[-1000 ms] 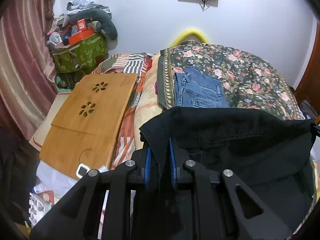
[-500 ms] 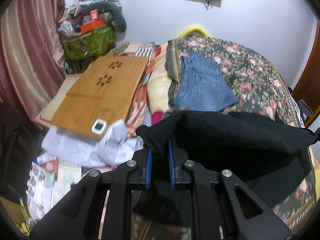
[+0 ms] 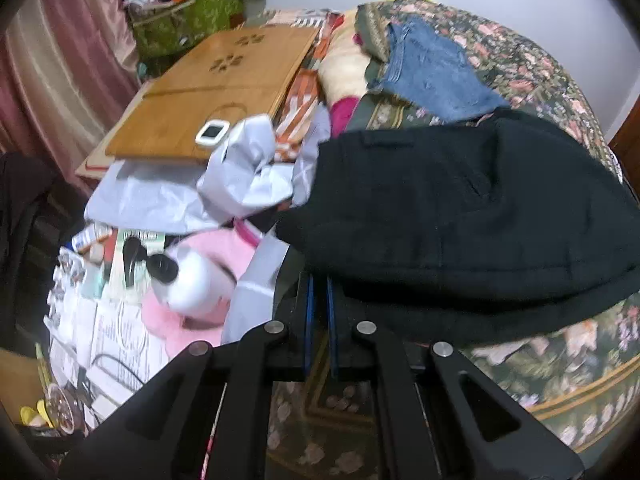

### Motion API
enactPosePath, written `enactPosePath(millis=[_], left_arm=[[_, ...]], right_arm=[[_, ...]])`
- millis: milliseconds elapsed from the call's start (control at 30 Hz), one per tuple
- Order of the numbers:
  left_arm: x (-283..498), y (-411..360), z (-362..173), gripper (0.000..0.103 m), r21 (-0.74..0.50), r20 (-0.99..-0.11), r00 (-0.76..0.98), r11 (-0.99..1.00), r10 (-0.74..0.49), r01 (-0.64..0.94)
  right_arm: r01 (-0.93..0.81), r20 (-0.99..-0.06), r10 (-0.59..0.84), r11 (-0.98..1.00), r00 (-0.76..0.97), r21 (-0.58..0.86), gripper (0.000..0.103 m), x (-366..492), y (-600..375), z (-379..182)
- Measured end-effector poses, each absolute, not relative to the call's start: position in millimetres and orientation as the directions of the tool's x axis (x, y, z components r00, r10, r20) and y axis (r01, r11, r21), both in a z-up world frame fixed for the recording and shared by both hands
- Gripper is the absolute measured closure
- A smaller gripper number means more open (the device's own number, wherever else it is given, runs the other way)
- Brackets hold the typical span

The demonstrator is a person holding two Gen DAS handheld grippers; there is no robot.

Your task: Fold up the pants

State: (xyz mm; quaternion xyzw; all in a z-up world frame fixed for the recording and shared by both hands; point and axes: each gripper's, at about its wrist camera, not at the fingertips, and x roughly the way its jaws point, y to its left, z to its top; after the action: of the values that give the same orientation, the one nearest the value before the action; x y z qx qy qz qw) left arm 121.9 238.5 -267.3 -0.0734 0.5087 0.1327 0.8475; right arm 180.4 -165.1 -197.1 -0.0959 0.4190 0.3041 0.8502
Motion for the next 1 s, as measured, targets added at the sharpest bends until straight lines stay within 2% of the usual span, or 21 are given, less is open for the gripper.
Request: enactPosePath(millis=[233,333,433,500,600,667,800,1000], left_arm=[[106,251,-246,0.096,-0.001,-0.859,0.482,0.942,0.171,-0.335],[110,252,-227,0.090,-0.009,-0.842,0.511,0.942,0.173,-0.334],[120,244,-206,0.074,-0.017,-0.816,0.553,0.948,0.171,-0.318],[128,236,-196,0.056,-0.009,-0.798,0.577,0.954,0.174,-0.300],[147,216,-179,0.042,-0.001,-0.765,0.624,0.969,0.159,-0.249],[159,205,-172,0.032,0.002,-0.757,0.637,0.975,0.147,-0.222],[191,175,-162,0.003,0.029,-0.737,0.661,0.984,0.140,-0.176],[241,141,-165,0.002,0.028,-0.744,0.662,0.995,0.085,-0.097]], right_arm=[[-0.613,-0.766,0.447,0.785,0.461,0.089,0.093,173,-169,-184],[-0.621,-0.762,0.444,0.781,0.471,0.071,0.093,170,-173,-173],[-0.619,-0.750,0.450,0.782,0.484,0.070,0.092,170,-182,-161],[-0.608,-0.740,0.455,0.790,0.496,0.079,0.089,172,-190,-153],[-0.573,-0.719,0.446,0.815,0.534,0.080,0.076,180,-200,-142],[-0.548,-0.706,0.437,0.832,0.557,0.082,0.060,189,-206,-137],[-0.491,-0.707,0.401,0.867,0.583,0.086,0.048,219,-215,-139],[-0.449,-0.731,0.384,0.886,0.563,0.120,0.042,266,-222,-157]])
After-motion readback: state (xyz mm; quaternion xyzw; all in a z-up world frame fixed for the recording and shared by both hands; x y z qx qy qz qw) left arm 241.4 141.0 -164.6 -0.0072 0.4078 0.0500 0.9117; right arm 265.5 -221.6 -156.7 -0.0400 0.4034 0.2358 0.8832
